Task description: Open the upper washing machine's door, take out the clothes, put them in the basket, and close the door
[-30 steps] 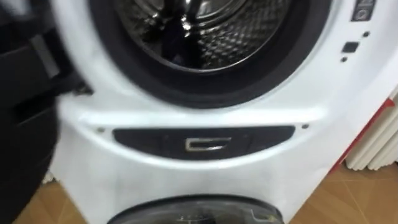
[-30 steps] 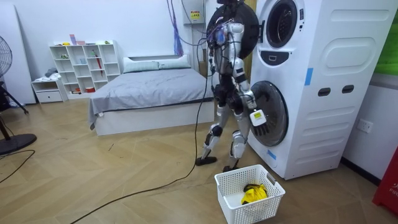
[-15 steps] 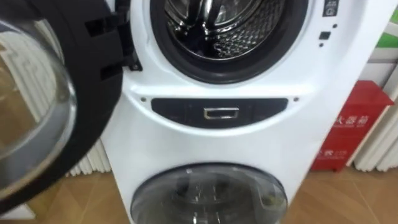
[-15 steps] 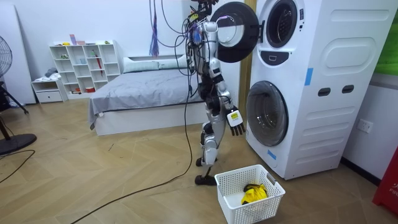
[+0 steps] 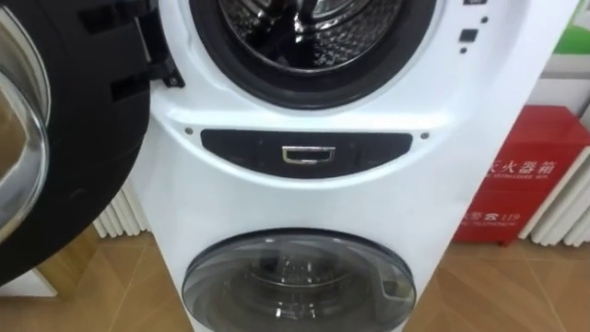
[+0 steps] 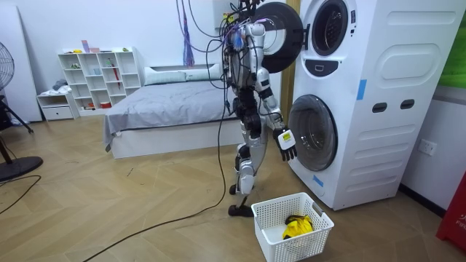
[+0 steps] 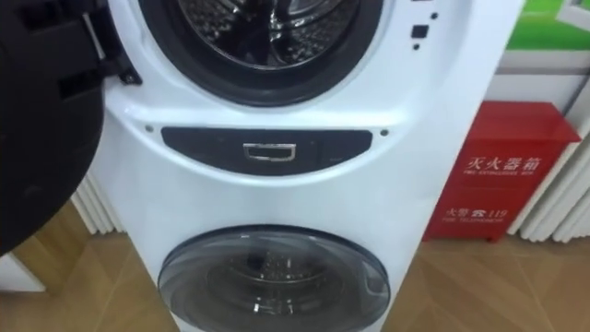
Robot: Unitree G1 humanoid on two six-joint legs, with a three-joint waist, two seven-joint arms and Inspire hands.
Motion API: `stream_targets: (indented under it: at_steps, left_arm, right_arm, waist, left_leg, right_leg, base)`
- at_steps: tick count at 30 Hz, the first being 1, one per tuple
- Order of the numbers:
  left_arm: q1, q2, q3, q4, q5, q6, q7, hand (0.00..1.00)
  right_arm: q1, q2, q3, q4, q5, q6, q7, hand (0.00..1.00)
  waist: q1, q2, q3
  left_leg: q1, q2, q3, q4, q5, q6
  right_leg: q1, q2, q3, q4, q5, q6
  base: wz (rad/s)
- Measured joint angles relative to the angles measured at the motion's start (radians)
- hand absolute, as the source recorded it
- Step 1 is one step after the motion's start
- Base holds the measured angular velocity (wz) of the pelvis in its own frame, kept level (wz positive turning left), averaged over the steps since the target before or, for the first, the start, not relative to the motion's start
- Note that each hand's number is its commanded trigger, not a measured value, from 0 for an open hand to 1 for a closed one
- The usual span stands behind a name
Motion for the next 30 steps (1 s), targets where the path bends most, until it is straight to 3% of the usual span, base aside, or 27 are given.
stream_targets:
  at_steps: [11, 18, 25, 28, 30]
  left_arm:
    - [-0.054, -0.003, 0.003, 0.003, 0.003, -0.001, -0.004, 0.0]
    - [-0.038, 0.0, 0.012, 0.034, -0.042, 0.0, -0.019, 0.0]
    - [-0.005, -0.002, 0.12, 0.049, -0.168, 0.0, -0.024, 0.0]
    - [-0.009, 0.006, 0.163, 0.033, -0.222, 0.0, -0.025, 0.0]
    - [-0.035, 0.027, 0.224, 0.022, -0.274, 0.0, -0.024, 0.0]
  right_arm:
    - [-0.051, 0.003, 0.007, -0.016, 0.003, -0.018, -0.034, 0.0]
    - [-0.043, 0.003, 0.005, 0.001, -0.021, -0.024, -0.059, 0.0]
    - [-0.028, -0.003, -0.015, 0.001, -0.036, -0.024, -0.063, 0.0]
    - [-0.029, -0.011, -0.036, -0.003, -0.039, -0.028, -0.062, 0.0]
    - [-0.029, -0.019, -0.093, -0.007, -0.058, -0.036, -0.063, 0.0]
  waist:
    - [0.003, 0.007, 0.0042]
    - [0.004, 0.019, 0.0034]
    - [0.003, 0.024, 0.0019]
    - [0.003, 0.034, -0.0001]
    - [0.002, 0.045, -0.003]
  left_leg:
    - [-0.002, -0.012, -0.022, -0.01, -0.001, 0.001]
    - [0.016, -0.014, -0.019, -0.018, -0.001, 0.0]
    - [0.035, -0.016, -0.015, -0.036, -0.001, 0.0]
    - [0.051, -0.017, -0.016, -0.043, -0.001, 0.0]
    - [0.061, -0.018, -0.016, -0.048, -0.001, 0.001]
  right_leg:
    - [0.018, -0.007, -0.02, -0.003, -0.001, 0.002]
    - [0.023, -0.006, -0.017, -0.014, 0.0, 0.003]
    - [0.031, -0.009, -0.015, -0.015, 0.0, 0.004]
    - [0.042, -0.01, -0.015, -0.015, 0.0, 0.004]
    - [0.051, -0.011, -0.015, -0.015, 0.0, 0.004]
  base:
    - [0.05]
    - [0.0]
    - [-0.02]
    - [0.0]
    - [0.0]
